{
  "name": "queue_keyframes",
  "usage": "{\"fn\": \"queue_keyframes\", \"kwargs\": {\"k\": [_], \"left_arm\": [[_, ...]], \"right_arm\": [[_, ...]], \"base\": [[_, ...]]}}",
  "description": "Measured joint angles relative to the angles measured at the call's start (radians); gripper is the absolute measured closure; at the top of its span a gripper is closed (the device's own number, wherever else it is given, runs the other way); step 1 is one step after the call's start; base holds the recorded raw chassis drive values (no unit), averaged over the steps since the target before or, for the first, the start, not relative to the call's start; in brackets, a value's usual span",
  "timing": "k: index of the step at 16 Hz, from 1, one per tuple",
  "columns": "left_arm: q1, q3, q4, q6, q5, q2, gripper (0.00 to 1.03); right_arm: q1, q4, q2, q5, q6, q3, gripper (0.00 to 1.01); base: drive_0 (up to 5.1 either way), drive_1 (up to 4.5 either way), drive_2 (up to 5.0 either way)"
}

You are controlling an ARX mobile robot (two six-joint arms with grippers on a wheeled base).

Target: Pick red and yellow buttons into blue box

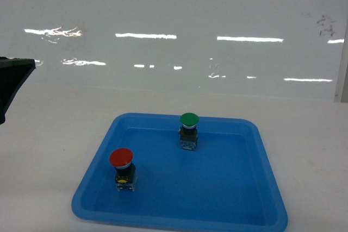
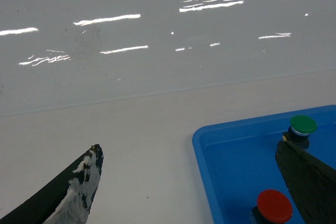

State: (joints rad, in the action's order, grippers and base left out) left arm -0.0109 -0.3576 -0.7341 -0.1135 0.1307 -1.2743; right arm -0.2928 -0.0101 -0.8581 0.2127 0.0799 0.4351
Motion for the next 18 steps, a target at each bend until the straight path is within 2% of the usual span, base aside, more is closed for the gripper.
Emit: {"fn": "queue_keyframes", "kwargs": {"k": [2,3,7,11,13,17,18], "left_arm": [[-0.003,-0.003,0.015,-0.001,0.004,0.0,0.05],[-0.024,-0.039,0.088,-0.014,0.013,-0.013,0.05],[-0.134,-0.209,0.265,-0.091,0.034,-0.112,0.05],[-0.151,-0.299,0.398,-0.183,0.028,-0.237,0.05],[-0.154,-0.329,0.423,-0.224,0.029,-0.284,0.05],[-0.177,-0.396,0.424,-0.26,0.025,-0.385,0.05],[-0.182,-0.414,0.405,-0.272,0.0,-0.481,0.05]], "right_arm": [[0.006,-0.001,-0.005,0.008,0.003,-0.001,0.74],[0.006,-0.001,-0.005,0.008,0.003,-0.001,0.74],[0.006,-0.002,-0.004,0.008,0.003,-0.001,0.74],[0.005,-0.002,-0.004,0.008,0.003,-0.001,0.74],[0.005,-0.002,-0.004,0.008,0.003,-0.001,0.74],[0.005,-0.002,-0.004,0.008,0.003,-0.001,0.74],[0.005,-0.002,-0.004,0.008,0.003,-0.001,0.74]], "base": [[0.0,0.0,0.0],[0.0,0.0,0.0],[0.0,0.0,0.0],[0.0,0.0,0.0],[0.0,0.0,0.0],[0.0,0.0,0.0],[0.0,0.0,0.0]]}}
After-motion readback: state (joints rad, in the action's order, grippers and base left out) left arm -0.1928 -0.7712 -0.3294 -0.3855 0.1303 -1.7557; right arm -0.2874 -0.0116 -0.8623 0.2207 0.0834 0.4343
